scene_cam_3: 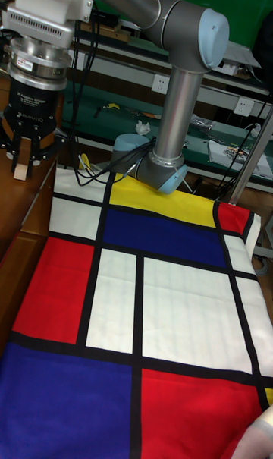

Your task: Put the object on the shelf

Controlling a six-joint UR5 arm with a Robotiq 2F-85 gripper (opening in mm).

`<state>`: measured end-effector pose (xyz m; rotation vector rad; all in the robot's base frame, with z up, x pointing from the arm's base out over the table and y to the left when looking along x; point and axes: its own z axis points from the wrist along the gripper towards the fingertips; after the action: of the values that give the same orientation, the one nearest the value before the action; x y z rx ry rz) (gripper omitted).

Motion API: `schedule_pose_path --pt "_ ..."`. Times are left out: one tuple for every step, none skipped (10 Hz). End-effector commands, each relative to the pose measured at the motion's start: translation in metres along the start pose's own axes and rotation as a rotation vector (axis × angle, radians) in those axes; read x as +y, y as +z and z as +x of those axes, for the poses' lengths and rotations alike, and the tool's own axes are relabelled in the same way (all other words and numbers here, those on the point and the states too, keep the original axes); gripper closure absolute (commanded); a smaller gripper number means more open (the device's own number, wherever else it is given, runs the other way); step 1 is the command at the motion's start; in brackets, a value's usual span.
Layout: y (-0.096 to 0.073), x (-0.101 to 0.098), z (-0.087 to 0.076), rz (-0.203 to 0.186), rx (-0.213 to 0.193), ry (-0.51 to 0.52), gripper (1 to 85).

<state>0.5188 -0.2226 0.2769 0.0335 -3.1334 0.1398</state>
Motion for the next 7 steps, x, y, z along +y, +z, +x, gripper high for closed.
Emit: schedule_pose_path --pt "-0.001 0.006 -0.003 -0.024 -0.013 0.042 84.7" --pt "-0.001 0.006 -0.006 -0.024 -0.025 0.045 84.7" --pt "-0.001 0.007 -0.008 -0.031 -0.033 0.052 84.7" --pt "-0.001 0.007 -0.008 -0.030 -0.033 0.049 84.7" --pt "-0.001 0.005 -0.005 -0.020 -0.022 0.038 84.7" --pt "0.001 0.003 -0.008 -0.015 -0.016 0.028 84.7" --pt "0.006 0.001 -0.018 -0.010 -0.016 0.019 84.7"
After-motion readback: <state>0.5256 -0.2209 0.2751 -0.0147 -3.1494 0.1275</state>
